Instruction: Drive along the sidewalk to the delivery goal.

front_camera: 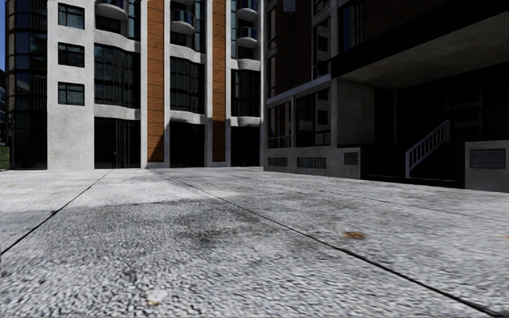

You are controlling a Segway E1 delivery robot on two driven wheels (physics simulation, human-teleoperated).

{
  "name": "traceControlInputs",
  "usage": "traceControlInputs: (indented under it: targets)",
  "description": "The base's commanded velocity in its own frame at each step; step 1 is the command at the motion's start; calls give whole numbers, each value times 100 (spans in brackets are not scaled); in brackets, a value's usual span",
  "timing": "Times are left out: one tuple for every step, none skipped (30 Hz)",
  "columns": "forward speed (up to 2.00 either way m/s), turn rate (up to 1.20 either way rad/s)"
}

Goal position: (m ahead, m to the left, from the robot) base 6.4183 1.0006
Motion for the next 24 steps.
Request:
traceControlInputs:
  targets:
    - [200, 0]
    - [200, 2]
    - [200, 5]
    - [200, 6]
    - [200, 7]
    - [200, 7]
    - [200, 8]
    - [200, 8]
    - [200, 8]
    - [200, 8]
    - [200, 8]
    - [200, 9]
    - [200, 12]
    - [200, 12]
    - [200, 15]
    - [200, 18]
    - [200, 19]
    - [200, 19]
    - [200, 19]
    - [200, 20]
    - [200, 20]
    - [200, 20]
    - [200, 21]
    - [200, 21]
